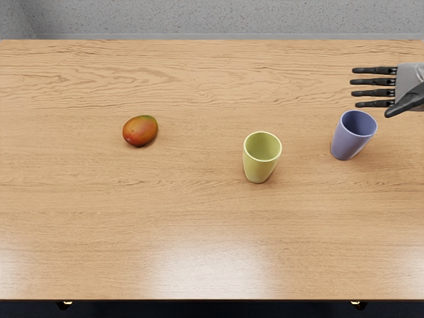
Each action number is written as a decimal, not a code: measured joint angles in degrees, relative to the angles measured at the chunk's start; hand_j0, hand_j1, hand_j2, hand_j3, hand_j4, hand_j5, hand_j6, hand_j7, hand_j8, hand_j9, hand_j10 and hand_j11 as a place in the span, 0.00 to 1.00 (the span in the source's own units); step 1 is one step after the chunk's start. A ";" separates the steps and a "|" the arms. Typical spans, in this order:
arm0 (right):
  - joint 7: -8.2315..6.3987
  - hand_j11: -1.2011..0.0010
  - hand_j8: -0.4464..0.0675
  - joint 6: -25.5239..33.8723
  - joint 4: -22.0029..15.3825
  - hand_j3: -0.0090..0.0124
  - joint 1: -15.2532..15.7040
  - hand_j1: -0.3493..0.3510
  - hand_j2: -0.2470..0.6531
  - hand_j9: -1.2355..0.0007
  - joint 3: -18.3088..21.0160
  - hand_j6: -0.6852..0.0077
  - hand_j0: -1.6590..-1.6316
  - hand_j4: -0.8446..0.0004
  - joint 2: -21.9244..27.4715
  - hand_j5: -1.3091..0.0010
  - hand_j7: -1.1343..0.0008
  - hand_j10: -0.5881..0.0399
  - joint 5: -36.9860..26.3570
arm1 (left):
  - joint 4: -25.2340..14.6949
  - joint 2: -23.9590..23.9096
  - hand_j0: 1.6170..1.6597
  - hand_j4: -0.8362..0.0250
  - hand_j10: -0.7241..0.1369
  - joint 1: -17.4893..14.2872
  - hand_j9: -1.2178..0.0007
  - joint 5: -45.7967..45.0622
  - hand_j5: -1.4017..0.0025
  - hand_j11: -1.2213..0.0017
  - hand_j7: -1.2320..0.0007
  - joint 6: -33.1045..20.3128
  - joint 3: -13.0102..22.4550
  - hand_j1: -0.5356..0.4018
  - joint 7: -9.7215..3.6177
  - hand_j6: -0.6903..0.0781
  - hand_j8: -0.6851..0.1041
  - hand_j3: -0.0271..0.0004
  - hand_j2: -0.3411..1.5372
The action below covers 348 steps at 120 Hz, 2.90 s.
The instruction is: Pick up cup and place in cup with right hand
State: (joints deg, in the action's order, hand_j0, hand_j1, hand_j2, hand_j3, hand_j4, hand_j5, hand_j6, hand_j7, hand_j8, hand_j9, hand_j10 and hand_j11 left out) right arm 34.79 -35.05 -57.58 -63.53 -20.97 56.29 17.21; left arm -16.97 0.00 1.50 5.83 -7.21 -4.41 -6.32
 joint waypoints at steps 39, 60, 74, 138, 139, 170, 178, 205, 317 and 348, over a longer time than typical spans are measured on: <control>-0.42 1.00 0.87 0.01 -0.04 0.42 -2.51 0.00 0.27 1.00 -0.64 0.99 0.04 1.00 -7.58 1.00 1.00 0.94 -5.23 | 0.00 0.00 0.96 0.97 0.84 0.00 1.00 0.00 1.00 1.00 1.00 0.00 0.00 0.94 0.00 0.90 0.87 0.98 0.18; -0.47 1.00 0.87 0.01 -14.77 0.42 -4.47 0.00 0.27 1.00 -4.15 0.99 0.04 1.00 -9.39 1.00 1.00 0.94 -18.84 | 0.00 0.00 0.96 0.97 0.84 0.00 1.00 -0.02 1.00 1.00 1.00 0.00 0.01 0.94 0.00 0.90 0.87 0.98 0.18; -0.30 1.00 0.87 8.53 -31.86 0.42 -5.90 0.00 0.27 1.00 -5.99 0.99 0.04 1.00 -5.96 1.00 1.00 0.94 -28.24 | 0.00 0.00 0.96 0.97 0.84 0.00 1.00 -0.01 1.00 1.00 1.00 0.00 0.01 0.94 0.00 0.90 0.87 0.98 0.18; 0.20 1.00 0.86 44.39 -42.35 0.42 -3.48 0.00 0.28 1.00 4.97 0.98 0.04 1.00 -16.76 1.00 1.00 0.93 -59.71 | 0.00 0.00 0.96 0.97 0.84 0.02 1.00 -0.01 1.00 1.00 1.00 0.00 0.01 0.94 0.00 0.90 0.87 0.98 0.18; 0.20 1.00 0.86 44.70 -42.35 0.42 -3.35 0.00 0.28 1.00 5.00 0.98 0.04 1.00 -17.00 1.00 1.00 0.93 -59.93 | 0.00 0.00 0.96 0.97 0.84 0.01 1.00 -0.01 1.00 1.00 1.00 0.00 0.01 0.94 0.00 0.90 0.87 0.98 0.18; 0.21 0.98 0.82 48.07 -42.42 0.42 1.77 0.03 0.27 0.98 4.95 0.95 0.04 0.97 -18.12 0.98 0.98 0.90 -62.30 | 0.00 0.00 0.96 0.97 0.84 0.00 1.00 -0.02 1.00 1.00 1.00 0.00 0.01 0.94 0.00 0.90 0.87 0.98 0.18; 0.21 0.95 0.77 49.00 -42.21 0.42 2.10 0.08 0.27 0.95 4.80 0.92 0.04 0.94 -18.32 0.95 0.94 0.86 -62.49 | 0.00 0.00 0.96 0.97 0.84 0.01 1.00 -0.01 1.00 1.00 1.00 0.00 0.01 0.94 0.00 0.90 0.87 0.98 0.18; 0.21 0.88 0.65 51.80 -39.25 0.42 2.34 0.19 0.25 0.88 4.04 0.83 0.04 0.87 -20.87 0.89 0.87 0.76 -63.65 | 0.01 0.00 0.96 0.97 0.84 0.00 1.00 -0.02 1.00 1.00 1.00 0.00 0.01 0.94 0.00 0.90 0.87 0.99 0.18; 0.13 0.75 0.43 53.01 -34.09 0.42 6.11 0.52 0.27 0.76 4.66 0.66 0.02 0.73 -24.17 0.77 0.74 0.58 -64.06 | 0.00 0.00 0.96 0.97 0.84 0.02 1.00 -0.01 1.00 1.00 1.00 0.00 0.01 0.94 0.00 0.90 0.87 0.98 0.18; 0.17 0.70 0.35 52.92 -33.26 0.42 6.11 0.60 0.28 0.71 4.90 0.60 0.04 0.68 -24.16 0.73 0.69 0.51 -64.05 | 0.01 0.00 0.96 0.97 0.84 0.01 1.00 0.01 1.00 1.00 1.00 0.00 0.01 0.94 0.00 0.90 0.87 0.98 0.18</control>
State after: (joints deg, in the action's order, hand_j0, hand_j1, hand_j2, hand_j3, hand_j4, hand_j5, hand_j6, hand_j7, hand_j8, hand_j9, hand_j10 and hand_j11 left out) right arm 34.97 17.87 -90.83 -57.41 -16.07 32.13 -46.85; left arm -16.96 0.00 1.50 5.84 -7.21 -4.40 -6.33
